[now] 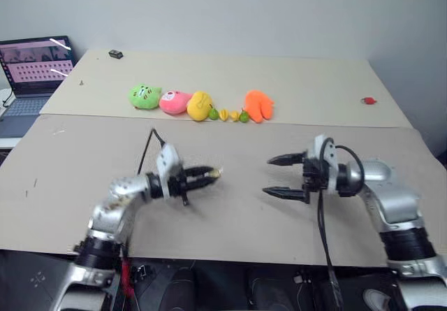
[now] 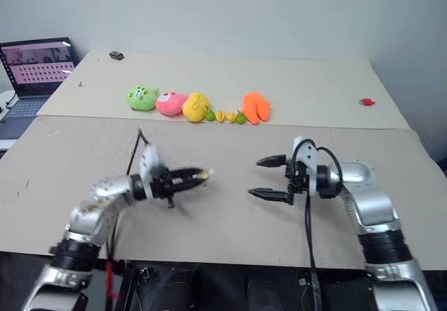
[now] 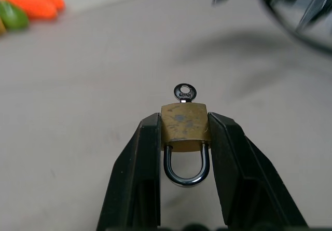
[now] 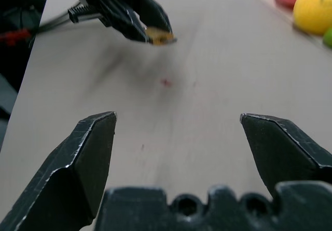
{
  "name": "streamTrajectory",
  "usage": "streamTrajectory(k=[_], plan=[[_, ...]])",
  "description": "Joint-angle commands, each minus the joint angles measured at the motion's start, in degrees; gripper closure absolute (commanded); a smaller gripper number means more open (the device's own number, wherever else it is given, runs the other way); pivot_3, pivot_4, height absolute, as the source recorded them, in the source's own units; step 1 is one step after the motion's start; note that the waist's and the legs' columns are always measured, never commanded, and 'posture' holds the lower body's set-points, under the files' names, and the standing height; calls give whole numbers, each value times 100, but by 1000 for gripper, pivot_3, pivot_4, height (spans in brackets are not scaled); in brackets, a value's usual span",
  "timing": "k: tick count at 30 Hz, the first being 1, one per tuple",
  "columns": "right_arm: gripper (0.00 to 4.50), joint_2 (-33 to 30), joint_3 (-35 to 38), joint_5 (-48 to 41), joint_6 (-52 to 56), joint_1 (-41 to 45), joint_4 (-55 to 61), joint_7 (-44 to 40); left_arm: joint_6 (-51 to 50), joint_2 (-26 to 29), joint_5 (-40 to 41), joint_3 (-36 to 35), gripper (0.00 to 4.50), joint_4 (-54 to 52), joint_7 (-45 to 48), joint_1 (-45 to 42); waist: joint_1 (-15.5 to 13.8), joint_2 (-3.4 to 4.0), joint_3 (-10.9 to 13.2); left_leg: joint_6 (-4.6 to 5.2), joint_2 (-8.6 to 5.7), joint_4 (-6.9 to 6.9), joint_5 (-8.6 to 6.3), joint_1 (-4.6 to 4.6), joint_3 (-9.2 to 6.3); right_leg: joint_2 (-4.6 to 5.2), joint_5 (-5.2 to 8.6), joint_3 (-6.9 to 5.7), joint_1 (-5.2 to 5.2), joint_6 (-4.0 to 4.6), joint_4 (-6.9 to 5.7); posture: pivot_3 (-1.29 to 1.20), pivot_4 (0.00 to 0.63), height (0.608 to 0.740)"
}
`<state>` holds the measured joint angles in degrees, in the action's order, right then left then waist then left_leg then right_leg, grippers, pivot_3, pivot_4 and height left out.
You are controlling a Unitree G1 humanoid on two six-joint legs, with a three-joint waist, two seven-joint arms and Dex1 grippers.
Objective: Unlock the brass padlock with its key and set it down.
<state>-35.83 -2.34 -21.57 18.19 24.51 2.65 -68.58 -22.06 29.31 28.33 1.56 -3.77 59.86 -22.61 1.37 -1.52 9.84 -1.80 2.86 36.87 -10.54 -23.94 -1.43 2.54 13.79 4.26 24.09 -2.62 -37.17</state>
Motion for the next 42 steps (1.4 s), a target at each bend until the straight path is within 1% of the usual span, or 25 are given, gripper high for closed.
streamTrajectory(k=[1, 3, 6, 15, 22, 26, 29, 32, 34, 35, 36, 38, 39, 42], plan=[[0, 86, 14, 74, -456, 214, 125, 97, -530, 244, 385, -36, 3673, -436, 229, -23, -1, 0, 0, 0, -1, 0, 0, -1, 0, 1, 1, 0, -2, -2, 5, 0, 150, 717], [0, 146, -52, 310, -852, 285, -4, 183, -643, 367, 412, 35, 3673, -546, 331, 44, 5, 0, 0, 0, -3, 0, -1, -8, 2, 4, 2, 1, 3, -2, 6, 0, 150, 717], [0, 204, -133, 515, -1270, 366, -170, 238, -570, 388, 323, 84, 3673, -586, 329, 154, 5, 0, 0, 0, -2, 0, -1, -13, -1, 2, 2, -3, 9, -2, 5, 0, 150, 717], [0, 261, -211, 522, -1573, 444, -215, 187, -374, 410, 165, 201, 3673, -603, 420, 346, -22, 0, 0, 0, -2, 1, 0, -13, -1, 2, 0, -4, 8, 3, 3, 0, 150, 717], [0, 611, -252, 835, -2349, 527, -421, 628, -522, 358, 245, 208, 3673, -616, 426, 227, -21, 0, 0, 0, -1, 1, 0, -10, -1, 2, 0, -5, 7, 3, 2, 0, 150, 717], [0, 834, -300, 1199, -3088, 641, -652, 998, -1055, 426, 541, 155, 3673, -600, 504, 31, -19, 0, 0, 0, -1, 1, 0, -12, -1, 1, -1, -4, 9, 3, 2, 0, 150, 717], [0, 942, -397, 1593, -3745, 690, -831, 1317, -1649, 428, 917, -39, 3673, -415, 443, -354, -21, 0, 0, 0, -1, 1, 0, -12, -2, 2, -1, -5, 8, 2, 2, 0, 150, 717], [0, 975, -507, 1861, -4180, 693, -928, 1481, -1836, 415, 993, -99, 3673, -208, 404, -668, -21, 0, 0, 0, -1, 1, 0, -12, -3, 2, 0, -7, 8, 2, 2, 0, 150, 717], [509, 970, -539, 1825, -4252, 689, -928, 1483, -1841, 437, 957, -71, 3673, -163, 449, -731, -14, 0, 0, 0, -2, 1, 0, -12, -3, 2, 0, -6, 7, 2, 3, 0, 150, 717], [841, 946, -557, 1859, -4310, 691, -944, 1505, -1862, 455, 958, -58, 3673, -149, 481, -749, -10, 0, 0, 0, -2, 1, 0, -13, -2, 3, -1, -5, 8, 4, 3, 0, 150, 717], [1059, 928, -571, 1887, -4349, 692, -957, 1522, -1876, 467, 960, -52, 3673, -140, 504, -759, -3, 0, 0, 0, -2, 1, 0, -14, -2, 2, -3, -4, 9, 7, 3, 0, 150, 717], [1833, 885, -583, 1923, -4423, 687, -967, 1535, -1896, 512, 955, -28, 3673, -125, 578, -773, 5, 0, 0, 0, -1, 1, 0, -13, -4, 1, -19, -6, 9, 34, 1, 0, 150, 717], [2105, 866, -587, 1937, -4458, 685, -966, 1537, -1898, 533, 947, -17, 3673, -117, 617, -776, 7, 0, 0, 0, -1, 1, 0, -12, -4, 1, -19, -6, 9, 33, 0, 0, 150, 717], [2105, 856, -583, 1941, -4489, 734, -946, 1571, -1888, 596, 890, 28, 3673, -49, 730, -801, 20, 0, 0, 0, -1, 1, 0, -11, -3, 1, -18, -6, 8, 31, 0, 0, 150, 717]])
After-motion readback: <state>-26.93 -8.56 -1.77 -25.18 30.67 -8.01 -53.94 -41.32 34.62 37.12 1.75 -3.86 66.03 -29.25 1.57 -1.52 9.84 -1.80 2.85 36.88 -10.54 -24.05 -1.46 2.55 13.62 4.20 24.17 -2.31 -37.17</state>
